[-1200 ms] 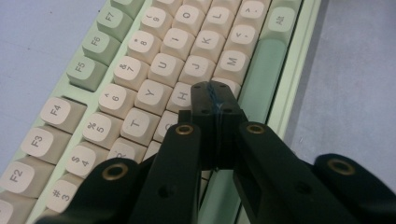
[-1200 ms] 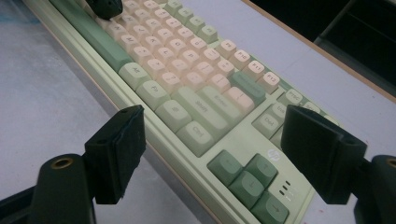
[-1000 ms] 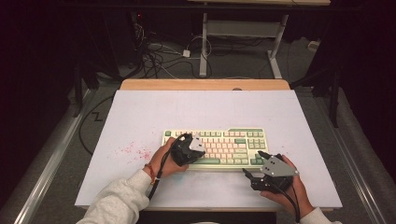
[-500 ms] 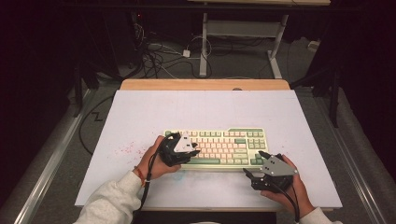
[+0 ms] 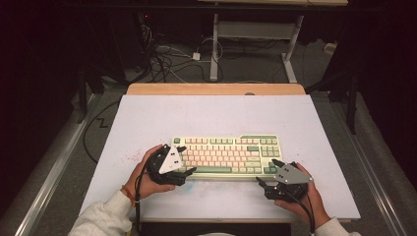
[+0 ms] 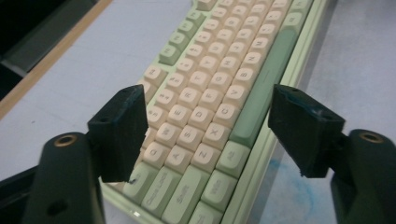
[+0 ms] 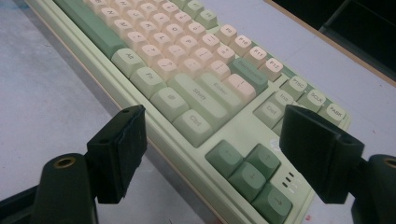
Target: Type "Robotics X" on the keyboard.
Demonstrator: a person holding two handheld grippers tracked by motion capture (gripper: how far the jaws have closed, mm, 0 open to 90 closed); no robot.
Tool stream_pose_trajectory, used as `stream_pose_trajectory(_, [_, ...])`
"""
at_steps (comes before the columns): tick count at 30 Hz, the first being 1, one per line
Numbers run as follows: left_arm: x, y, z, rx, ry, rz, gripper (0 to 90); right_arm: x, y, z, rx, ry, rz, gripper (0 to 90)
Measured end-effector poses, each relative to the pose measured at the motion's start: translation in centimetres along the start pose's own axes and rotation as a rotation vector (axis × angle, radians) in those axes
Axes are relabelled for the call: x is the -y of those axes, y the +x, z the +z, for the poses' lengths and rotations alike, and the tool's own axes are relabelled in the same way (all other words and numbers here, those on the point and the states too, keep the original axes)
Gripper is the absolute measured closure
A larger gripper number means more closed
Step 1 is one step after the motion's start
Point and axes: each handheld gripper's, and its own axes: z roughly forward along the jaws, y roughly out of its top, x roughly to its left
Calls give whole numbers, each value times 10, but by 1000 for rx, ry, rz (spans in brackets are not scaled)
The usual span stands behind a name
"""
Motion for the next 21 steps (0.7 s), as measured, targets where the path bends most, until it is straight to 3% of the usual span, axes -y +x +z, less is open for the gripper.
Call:
stream_pose_trajectory(2, [6,-1,-3,-45,7,-18,225,0,0,0,-3,0,-1,237])
stream_pose_trajectory(5, [12,-2,-5,-75,26,-14,211,0,0,1,-4,2,5,237])
stream_pose_trajectory(9, [23,-4,-9,-86,41,-11,199,0,-1,2,-7,1,16,242])
stream_pose_trajectory(16, [47,-4,-16,-110,65,-75,185,-2,-2,4,-8,-1,27,268])
stream_pose_trajectory(21, [57,-6,-22,-102,75,-108,179,-4,-2,7,-15,-2,28,281])
